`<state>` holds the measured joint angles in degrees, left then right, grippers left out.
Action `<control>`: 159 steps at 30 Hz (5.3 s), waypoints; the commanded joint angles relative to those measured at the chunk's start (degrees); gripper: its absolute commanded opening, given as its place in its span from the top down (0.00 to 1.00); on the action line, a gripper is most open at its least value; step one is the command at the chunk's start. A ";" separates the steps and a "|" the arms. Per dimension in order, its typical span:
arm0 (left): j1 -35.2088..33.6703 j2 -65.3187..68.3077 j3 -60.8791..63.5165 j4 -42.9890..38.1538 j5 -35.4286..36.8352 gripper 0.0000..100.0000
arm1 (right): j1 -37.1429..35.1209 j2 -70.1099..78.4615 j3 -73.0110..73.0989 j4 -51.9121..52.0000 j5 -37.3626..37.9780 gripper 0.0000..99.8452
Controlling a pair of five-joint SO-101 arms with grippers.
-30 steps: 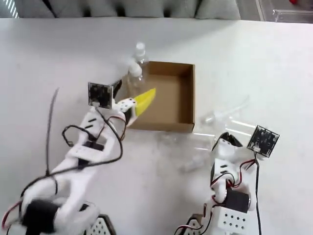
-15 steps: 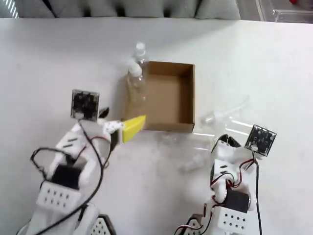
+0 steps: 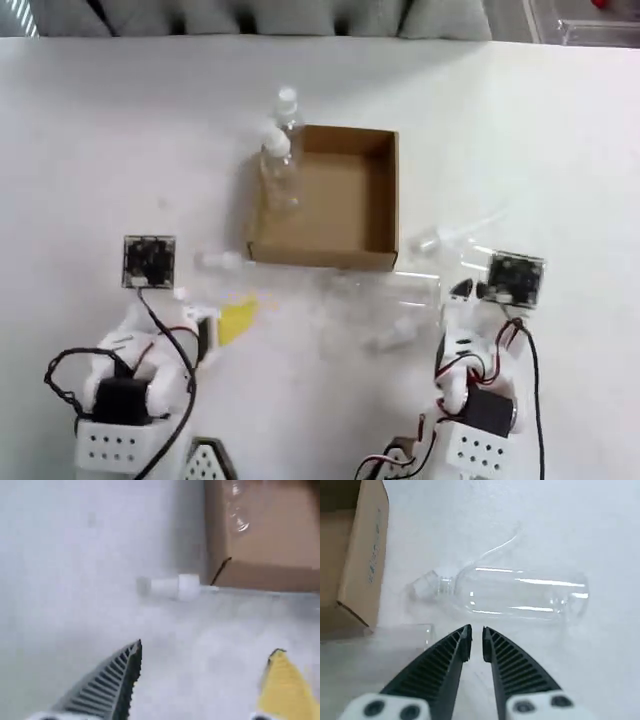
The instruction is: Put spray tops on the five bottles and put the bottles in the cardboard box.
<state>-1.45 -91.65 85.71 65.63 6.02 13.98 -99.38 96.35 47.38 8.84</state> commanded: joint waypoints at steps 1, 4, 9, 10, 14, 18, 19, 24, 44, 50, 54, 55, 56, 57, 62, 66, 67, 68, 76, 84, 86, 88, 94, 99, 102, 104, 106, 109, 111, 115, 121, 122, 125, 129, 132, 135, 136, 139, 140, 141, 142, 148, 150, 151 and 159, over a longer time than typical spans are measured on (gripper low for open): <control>-2.77 -0.84 4.40 -4.66 -1.58 0.64 | 0.13 -0.92 0.62 2.24 14.42 0.98; -5.76 -0.84 5.10 -5.01 -1.58 0.72 | -1.36 -0.57 -2.73 5.76 14.77 0.98; -8.48 -0.92 8.62 -7.91 -1.58 0.97 | -4.35 -0.48 -6.15 6.29 20.13 0.98; -8.92 -0.92 8.62 -7.91 -1.58 0.99 | -4.70 -0.48 -7.21 6.37 20.84 0.98; -9.10 -0.84 8.79 -7.91 -1.67 0.98 | -4.97 1.89 -12.92 6.73 21.10 0.98; -9.10 -0.84 9.05 -7.91 -1.85 0.98 | -6.11 15.43 -21.10 6.46 20.84 0.98; -9.10 -0.84 9.05 -7.91 -1.85 0.98 | -6.20 20.09 -23.82 6.46 20.84 0.98; -9.10 -0.84 9.32 -8.00 -1.85 0.98 | -6.02 45.32 -39.12 8.04 16.09 0.98; -8.92 -1.10 10.37 -9.23 -1.93 0.98 | -12.62 82.33 -57.32 14.46 11.78 0.98; -8.84 -1.10 10.37 -9.23 -1.93 0.98 | -14.55 84.44 -57.32 20.09 11.87 0.98; -8.84 -1.10 10.37 -9.23 -1.93 0.98 | -18.95 84.35 -57.32 25.54 11.60 0.98; -8.84 -1.10 10.37 -9.23 -1.93 0.98 | -20.09 84.35 -57.32 26.51 11.43 0.98; -8.84 -1.10 10.37 -9.23 -1.93 0.98 | -21.05 84.35 -57.32 27.47 11.34 0.98; -8.92 -1.10 10.37 -9.23 -1.93 0.98 | -21.85 84.35 -57.32 28.44 11.34 0.98; -9.01 -1.10 10.37 -9.23 -1.93 0.98 | -25.27 84.35 -57.32 32.84 11.34 0.98; -9.01 -1.10 10.37 -9.23 -1.93 0.98 | -26.07 84.26 -57.67 33.80 11.87 0.98; -9.01 -1.10 10.37 -9.23 -1.93 0.98 | -26.07 84.00 -57.67 33.80 12.04 0.98; -9.01 -1.10 10.37 -9.23 -1.93 0.98 | -25.89 83.30 -57.67 33.80 13.45 0.98; -8.92 -1.10 10.37 -9.23 -1.93 0.98 | -24.92 68.00 -57.58 39.43 35.52 0.98; -8.84 -1.10 10.37 -9.23 -1.93 0.98 | -22.46 60.44 -56.88 29.76 28.84 0.98; -8.84 -1.10 10.37 -9.23 -1.93 0.98 | -20.18 62.73 -55.65 23.96 24.53 0.98; -8.84 -1.10 10.37 -9.23 -1.93 0.98 | -17.89 66.33 -54.68 18.33 22.51 0.98; -8.84 -1.10 10.37 -9.32 -2.02 0.98 | -13.32 80.13 -56.00 6.90 21.98 0.98; -8.84 -1.10 10.81 -10.55 -1.93 0.98 | -13.49 90.15 -58.11 5.14 21.98 0.98; -8.84 -1.19 10.99 -10.55 -1.93 0.98 | -13.58 94.37 -58.20 5.93 21.89 0.98; -8.84 -1.19 10.99 -10.55 -1.93 0.98 | -13.58 96.40 -58.20 7.96 21.89 0.98; -8.75 -1.19 10.99 -10.64 -1.93 0.98 | -13.67 97.54 -58.20 10.15 21.89 0.98; -8.75 -1.19 11.16 -11.69 -1.85 0.98 | -15.78 97.63 -58.02 13.23 21.89 0.98; -8.75 -1.19 11.25 -11.87 -1.85 0.98 | -17.98 97.63 -58.02 14.90 21.89 0.98; -8.75 -1.19 11.25 -11.87 -1.76 0.98 | -22.46 97.63 -57.93 15.16 21.80 0.98; -8.84 -1.19 11.25 -12.04 -1.76 0.98 | -25.63 97.54 -57.93 16.40 16.88 0.98; -8.75 -1.19 11.25 -12.04 -1.76 0.98 | -25.71 97.45 -57.93 16.57 16.53 0.98; -8.75 -1.19 11.25 -12.04 -1.76 0.98 | -25.27 95.69 -57.85 17.01 15.30 0.98; -8.75 -1.19 11.25 -12.04 -1.76 0.98 | -26.24 89.98 -55.47 17.54 14.95 0.98; -8.75 -1.19 11.25 -12.04 -1.76 0.98 | -29.58 84.44 -53.27 17.19 15.03 0.98; -8.75 -1.19 11.25 -12.04 -1.76 0.98 | -33.98 80.66 -52.40 17.19 15.03 0.98; -8.75 -1.19 11.25 -12.04 -1.76 0.98 | -35.47 79.96 -52.22 17.19 15.03 0.98; -8.75 -1.19 11.25 -12.04 -1.76 0.98 | -39.52 79.60 -52.31 17.19 14.95 0.98; -8.75 -1.19 11.25 -12.04 -1.76 0.98 | -40.92 79.60 -52.31 17.19 14.95 0.98; -8.75 -1.19 11.25 -12.04 -1.76 0.98 | -42.42 79.60 -52.22 17.19 14.95 0.98; -8.75 -1.19 11.25 -12.04 -1.76 0.98 | -43.91 79.60 -52.22 17.27 14.68 0.98; -8.75 -1.19 11.25 -12.04 -1.76 0.98 | -55.16 79.60 -52.31 17.27 7.47 0.98; -8.75 -1.19 11.25 -12.04 -1.76 0.98 | -59.65 79.52 -52.31 17.27 6.68 0.98; -8.75 -1.19 11.25 -12.04 -1.76 0.98 | -61.93 79.16 -52.31 17.45 6.24 0.98; -8.92 -1.19 11.25 -12.13 -1.76 0.98 | -68.35 78.99 -52.75 21.23 5.80 0.98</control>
<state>-9.98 -91.91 97.41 55.34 4.53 -53.63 -18.51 44.48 65.67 14.64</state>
